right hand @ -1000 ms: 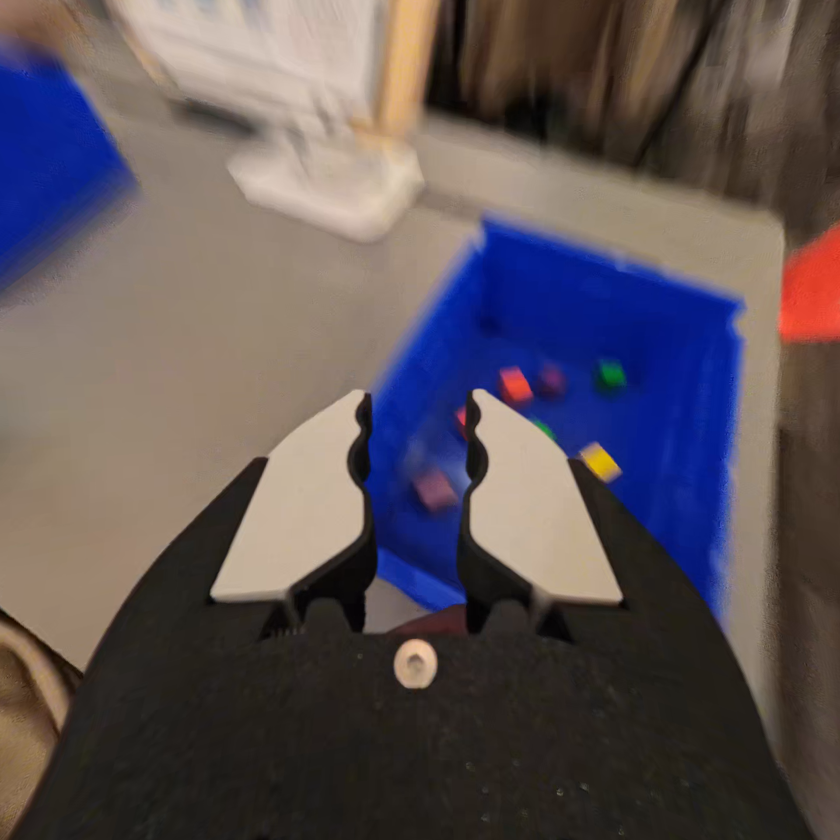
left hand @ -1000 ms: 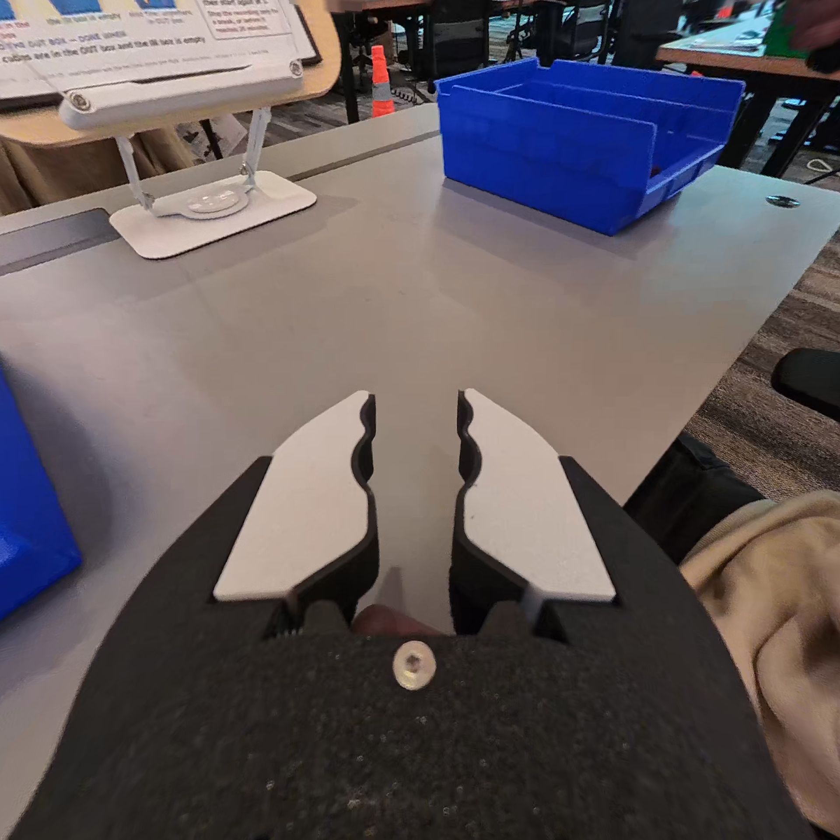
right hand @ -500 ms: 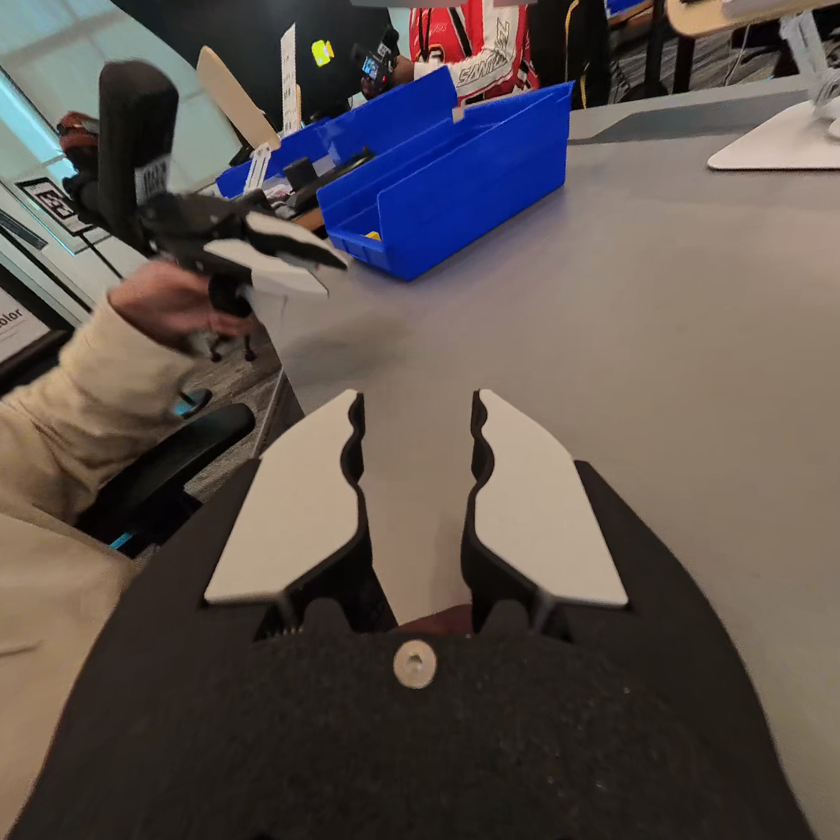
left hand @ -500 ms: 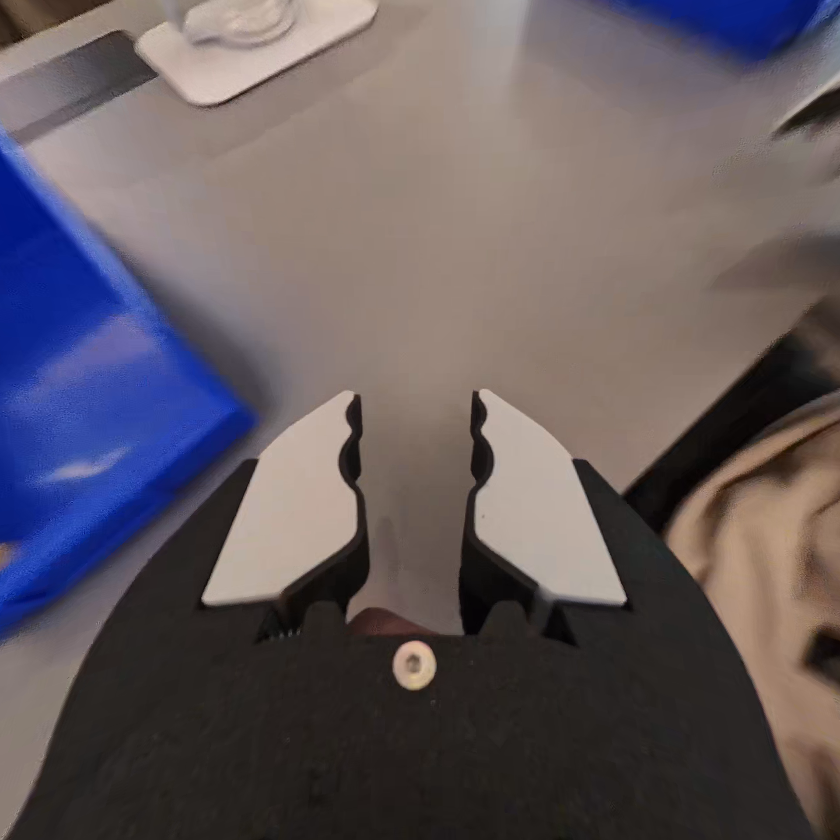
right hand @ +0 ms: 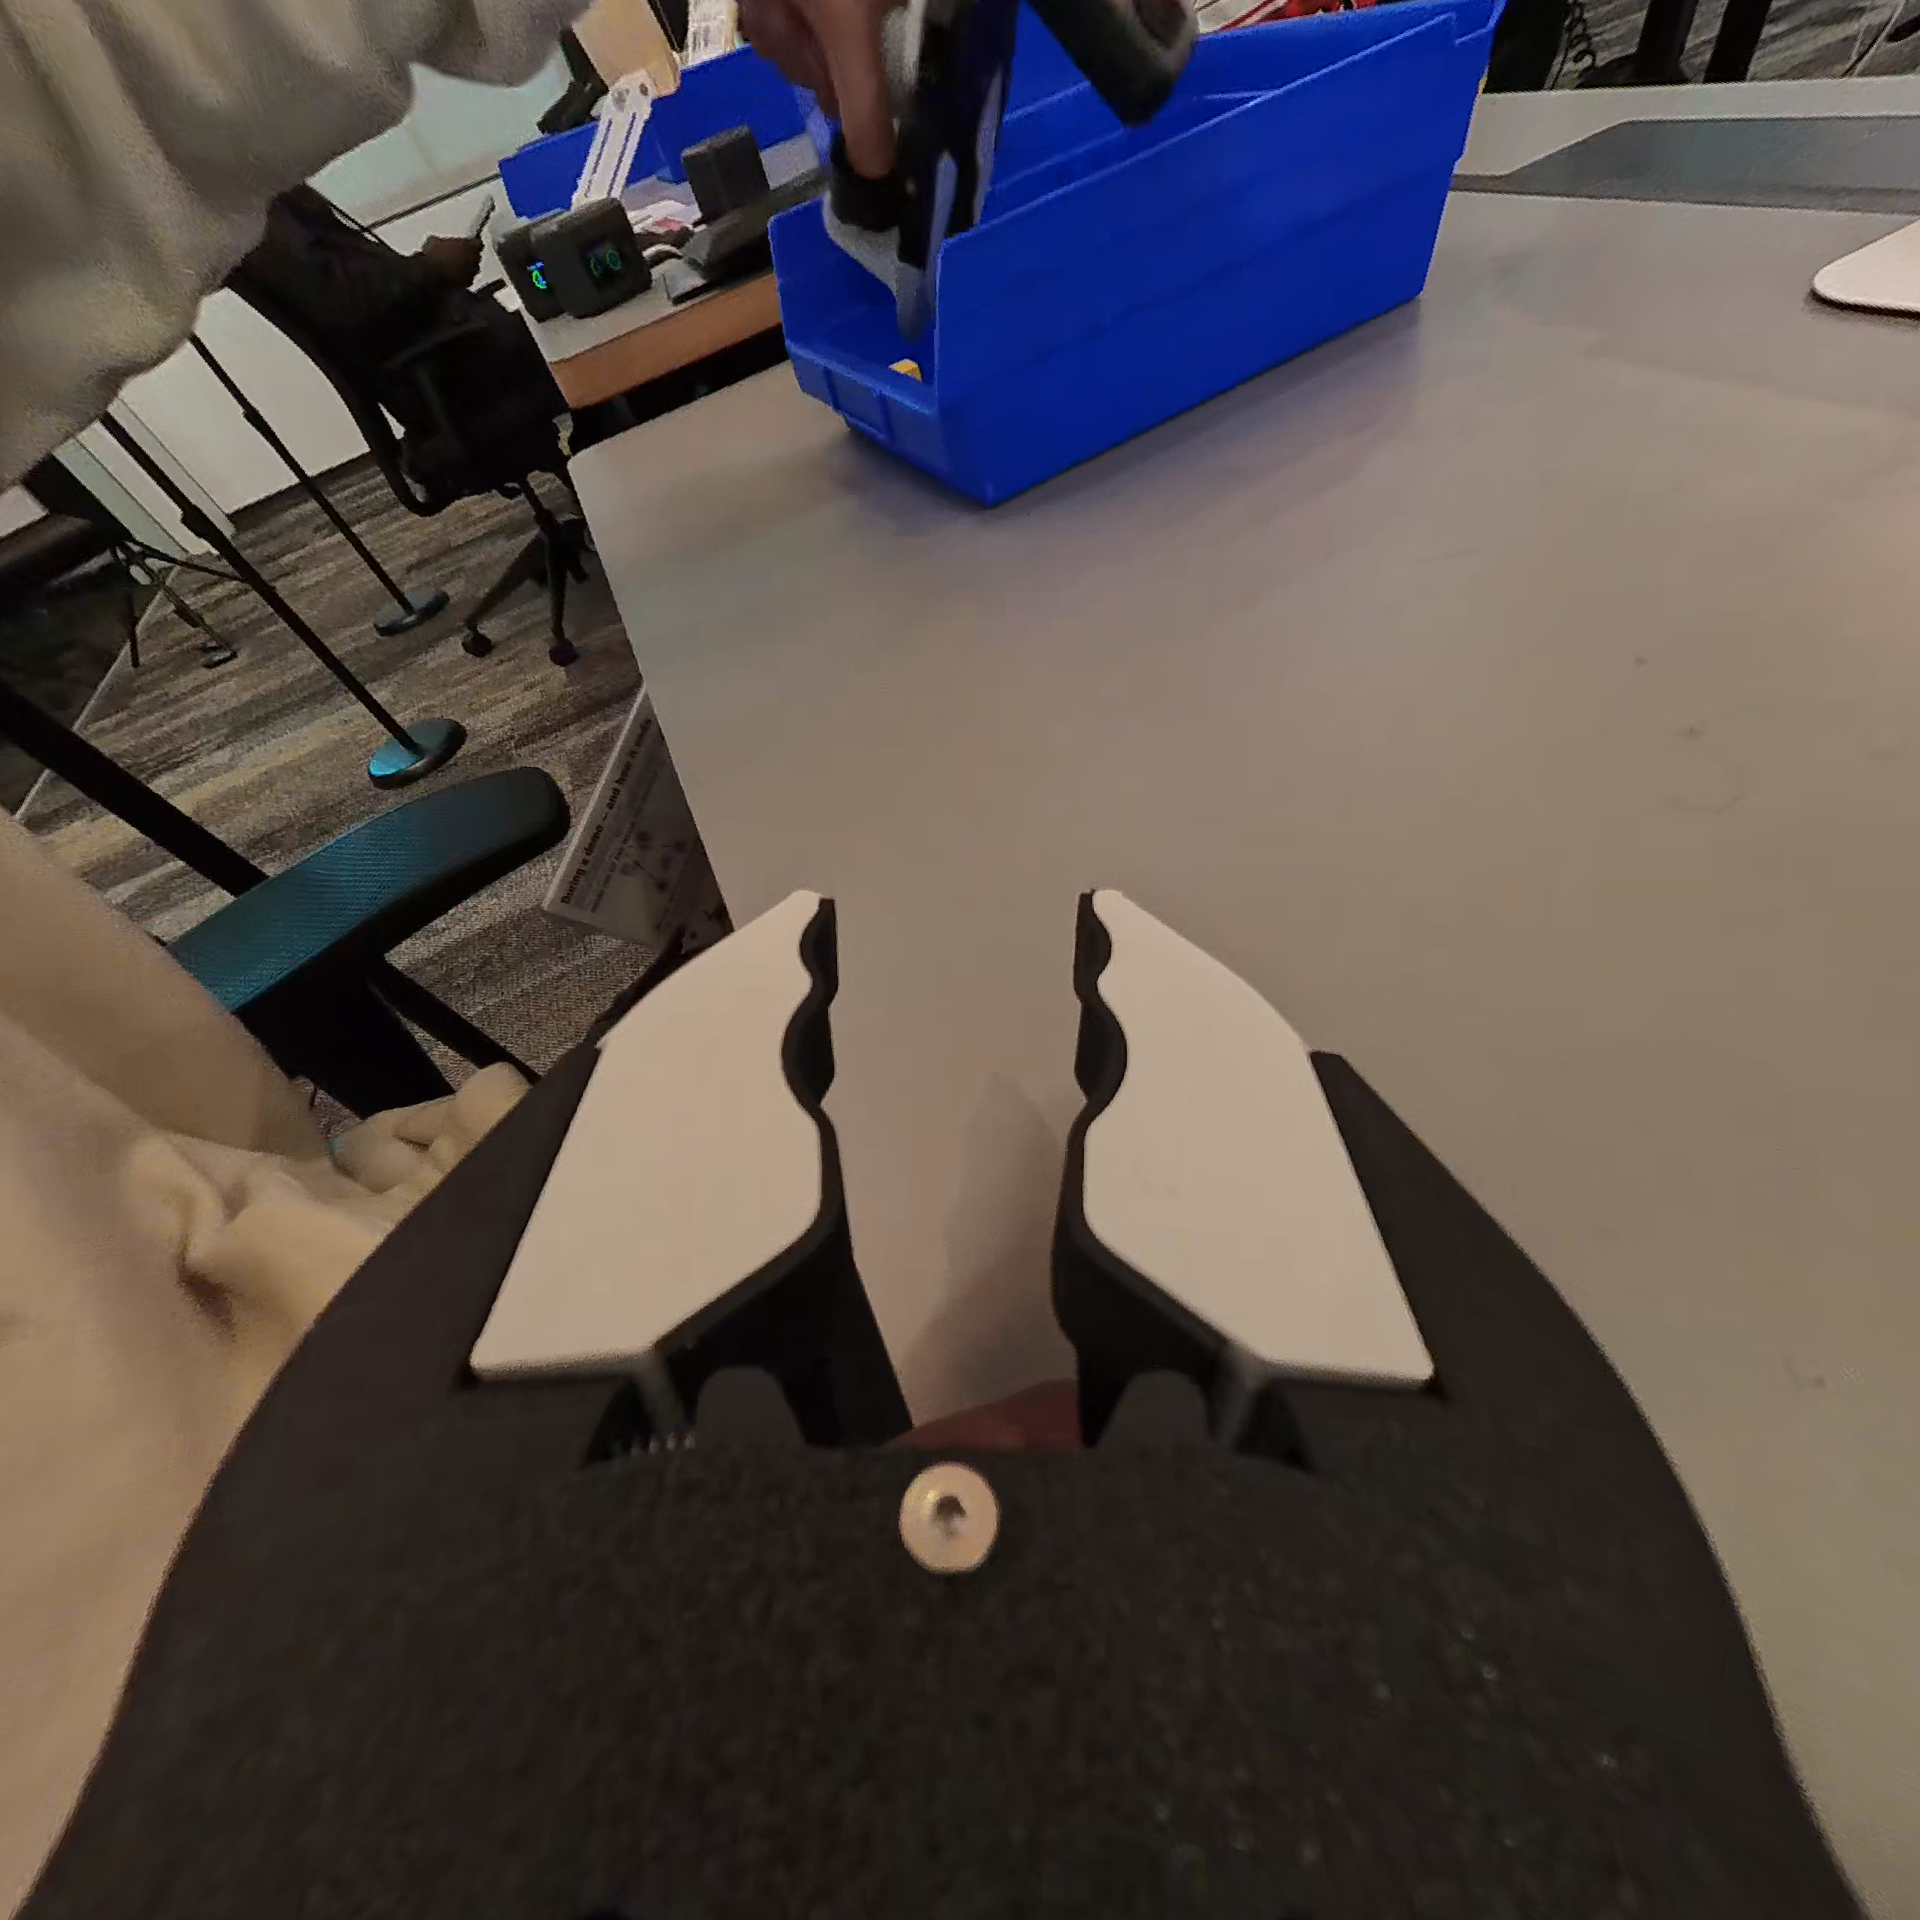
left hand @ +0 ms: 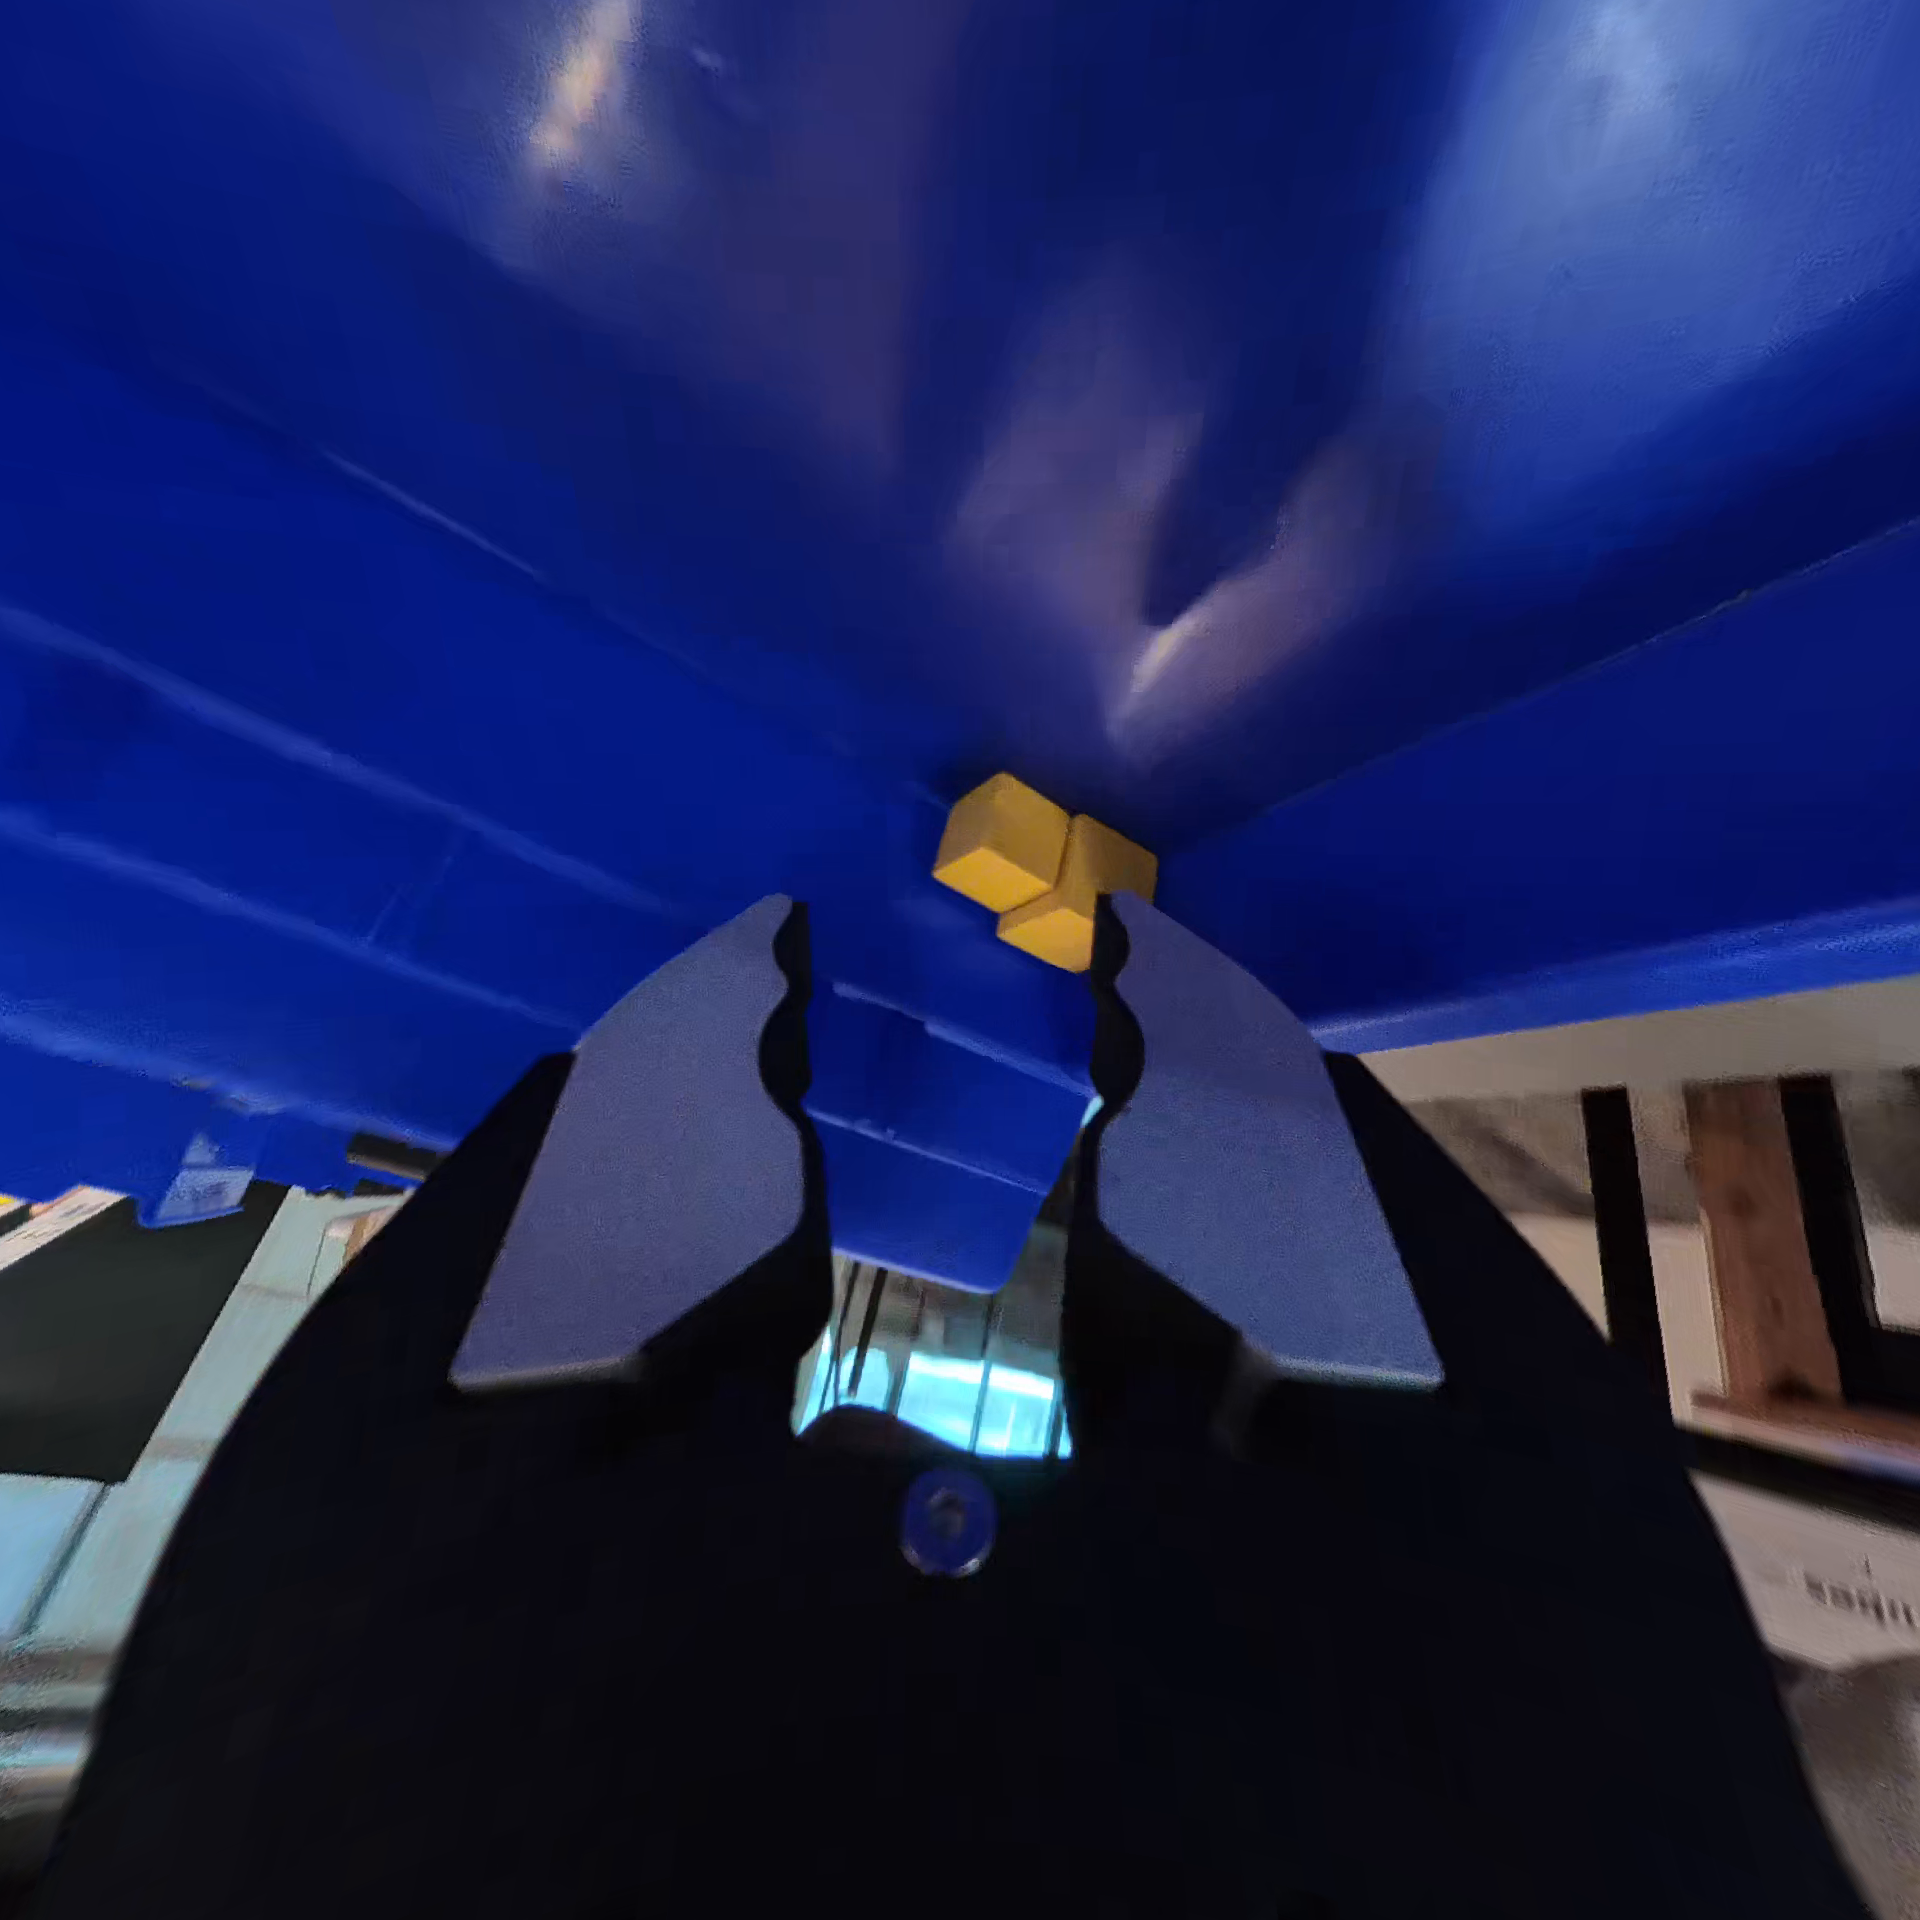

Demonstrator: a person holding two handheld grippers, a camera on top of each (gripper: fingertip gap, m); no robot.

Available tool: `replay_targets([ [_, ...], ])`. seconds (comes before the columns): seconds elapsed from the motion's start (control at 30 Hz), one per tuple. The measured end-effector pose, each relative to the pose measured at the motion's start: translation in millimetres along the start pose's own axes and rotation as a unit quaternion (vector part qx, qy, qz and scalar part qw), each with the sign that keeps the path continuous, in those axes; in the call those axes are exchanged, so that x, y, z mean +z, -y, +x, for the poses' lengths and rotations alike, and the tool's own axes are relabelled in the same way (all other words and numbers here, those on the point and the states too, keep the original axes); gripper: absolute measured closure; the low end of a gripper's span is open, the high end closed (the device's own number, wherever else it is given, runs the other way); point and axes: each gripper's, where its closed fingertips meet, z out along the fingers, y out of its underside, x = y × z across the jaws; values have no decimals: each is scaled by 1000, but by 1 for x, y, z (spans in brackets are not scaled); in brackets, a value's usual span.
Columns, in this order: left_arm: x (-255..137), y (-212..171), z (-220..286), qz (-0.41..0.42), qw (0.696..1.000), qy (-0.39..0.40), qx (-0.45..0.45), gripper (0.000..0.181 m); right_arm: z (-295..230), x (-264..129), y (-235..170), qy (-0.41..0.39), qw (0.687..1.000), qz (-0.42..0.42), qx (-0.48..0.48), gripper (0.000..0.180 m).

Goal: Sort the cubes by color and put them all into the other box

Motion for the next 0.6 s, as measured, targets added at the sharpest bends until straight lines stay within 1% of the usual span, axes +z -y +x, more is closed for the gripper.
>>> replay_targets([
  [0.1,16,-10,1,-88,996,-7,32,123,-1,-3,-1,11,1000,4,9,137],
  [0.13,21,-12,0,-108,993,-9,38,130,-1,-5,-1,14,1000,6,13,137],
  [0.17,25,-12,2,-118,992,-18,40,129,-1,-6,-1,16,1000,8,15,137],
  [0.2,29,-9,5,-121,992,-26,40,125,-1,-8,-1,17,1000,9,16,137],
  [0.3,38,-1,6,-128,990,-29,43,125,0,-9,-2,21,1000,5,17,137],
  [0.33,41,0,7,-133,990,-32,44,130,-1,-8,-2,24,1000,4,18,137],
  [0.43,45,-6,15,-157,985,-57,52,150,-2,-7,-3,26,1000,-3,16,138],
  [0.5,47,-10,15,-169,982,-54,69,155,-2,-6,-4,25,1000,-7,11,138],
  [0.6,47,-11,15,-172,981,-39,86,157,-3,-5,-5,24,1000,-11,7,138],
])
